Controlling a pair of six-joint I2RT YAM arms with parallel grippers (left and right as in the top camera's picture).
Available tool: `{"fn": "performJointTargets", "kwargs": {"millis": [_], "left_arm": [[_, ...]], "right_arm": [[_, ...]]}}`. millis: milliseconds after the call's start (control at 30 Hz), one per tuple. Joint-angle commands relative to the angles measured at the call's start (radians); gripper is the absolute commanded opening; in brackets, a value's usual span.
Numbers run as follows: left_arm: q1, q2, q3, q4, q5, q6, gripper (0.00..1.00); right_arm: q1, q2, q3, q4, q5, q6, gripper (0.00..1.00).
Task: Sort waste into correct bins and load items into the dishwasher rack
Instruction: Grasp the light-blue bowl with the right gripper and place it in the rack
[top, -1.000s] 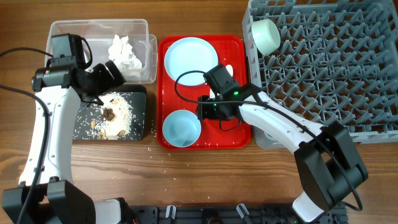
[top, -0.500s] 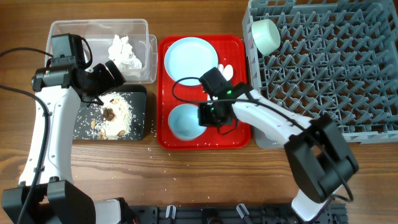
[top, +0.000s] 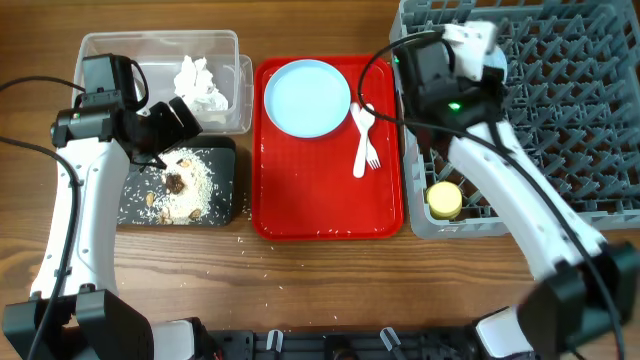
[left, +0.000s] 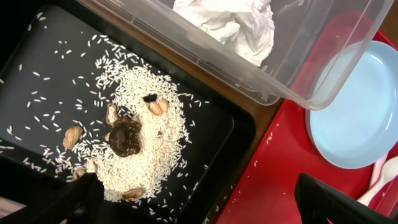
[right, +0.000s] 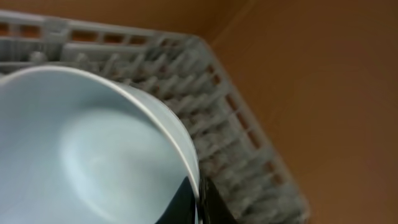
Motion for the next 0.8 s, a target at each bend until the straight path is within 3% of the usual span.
{"fn": "performJointTargets", "kwargs": {"millis": [0,100,533,567,633,700,767], "left_arm": [[0.006,-0.001,0.010,0.001,-0.006,0.005,1.00],[0.006,-0.001,0.010,0.001,-0.006,0.005,1.00],[0.006,-0.001,0.010,0.001,-0.006,0.005,1.00],[0.006,-0.001,0.010,0.001,-0.006,0.005,1.00],[0.006,-0.001,0.010,0.001,-0.006,0.005,1.00],[0.006,-0.001,0.010,0.001,-0.006,0.005,1.00],[0.006,-0.001,0.010,0.001,-0.006,0.005,1.00]], "right_arm": [[-0.002,0.124,0.001,0.149,0.246,-0.341,0.04],[-0.002,0.210,0.001,0.212,0.251,-0.464,0.04],[0.097,0.265,-0.074,0.167,0.178,-0.509,0.07],[0.113,0.265,-0.074,0.167,0.178,-0.509,0.18],[0.148,0.264,-0.074,0.167,0.178,-0.509,0.62],[0.173,0.264,-0.074,0.169,0.178,-0.509,0.79],[0.190,0.257,-0.072,0.187,0.142,-0.508,0.82]]}}
